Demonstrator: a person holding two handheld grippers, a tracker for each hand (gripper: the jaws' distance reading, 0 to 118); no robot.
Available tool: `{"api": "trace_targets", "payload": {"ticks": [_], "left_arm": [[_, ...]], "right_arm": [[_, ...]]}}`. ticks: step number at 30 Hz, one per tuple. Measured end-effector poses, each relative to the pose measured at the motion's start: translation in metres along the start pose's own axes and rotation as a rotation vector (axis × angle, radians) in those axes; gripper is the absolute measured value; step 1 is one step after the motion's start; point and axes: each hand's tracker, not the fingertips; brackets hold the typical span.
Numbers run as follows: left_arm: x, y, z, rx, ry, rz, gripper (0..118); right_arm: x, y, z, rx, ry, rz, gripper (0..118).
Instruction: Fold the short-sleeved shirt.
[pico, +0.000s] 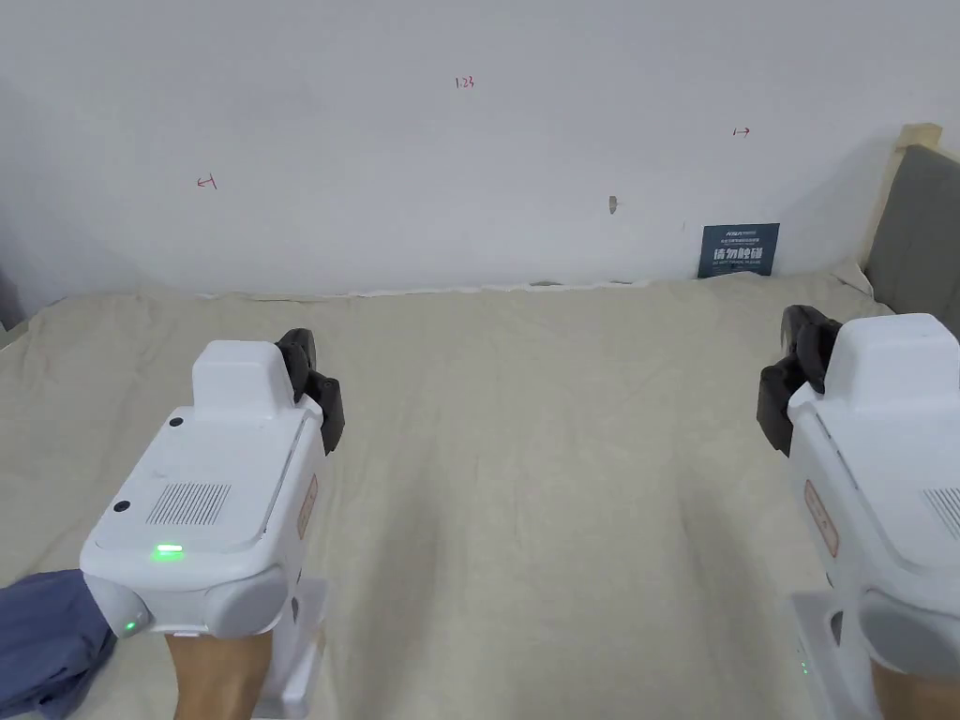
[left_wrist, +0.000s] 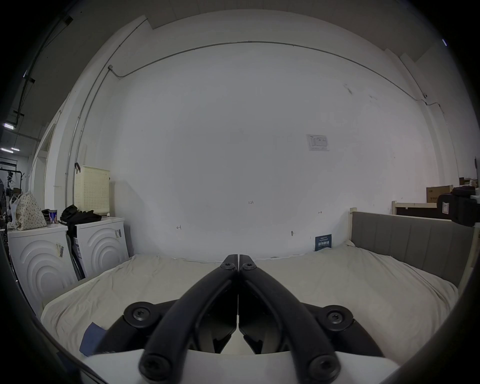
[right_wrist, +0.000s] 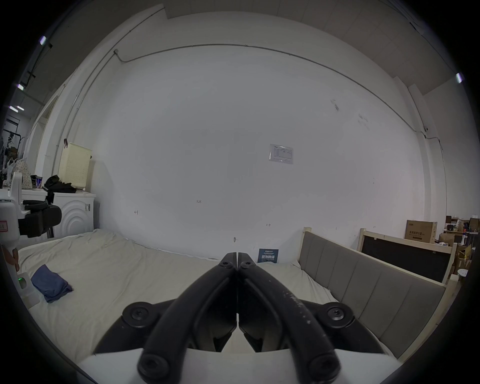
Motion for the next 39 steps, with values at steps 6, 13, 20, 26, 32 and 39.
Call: {"api": "trace_targets", "payload": {"ticks": [6, 13, 20, 26, 32, 39], "left_arm": [[-0.0007, -0.001, -0.0009, -0.007, -0.004, -0.008, 0], [-0.0003, -0.0013, -0.0001, -0.007, -0.006, -0.005, 0], [-0.0022, -0.0016, 0.0012, -0.006, -0.005, 0.004, 0], [-0.0031, -0.0019, 0.0018, -0.005, -0.008, 0.008, 0], [-0.0036, -0.0015, 0.0023, -0.007, -0.007, 0.008, 0], [-0.0033, -0.0006, 0.0044, -0.002, -0.01, 0.005, 0]], "right_arm": [[-0.0011, 0.0013, 0.0012, 0.003, -0.001, 0.002, 2], [-0.0013, 0.0015, 0.0016, 0.002, 0.001, 0.004, 2], [-0.0016, 0.0025, 0.003, 0.006, 0.001, 0.003, 2], [-0.0015, 0.0039, 0.0043, 0.009, 0.0, 0.003, 2], [-0.0009, 0.0049, 0.0063, 0.012, 0.001, 0.001, 2], [-0.0011, 0.0055, 0.0082, 0.011, 0.0, -0.001, 2]]}}
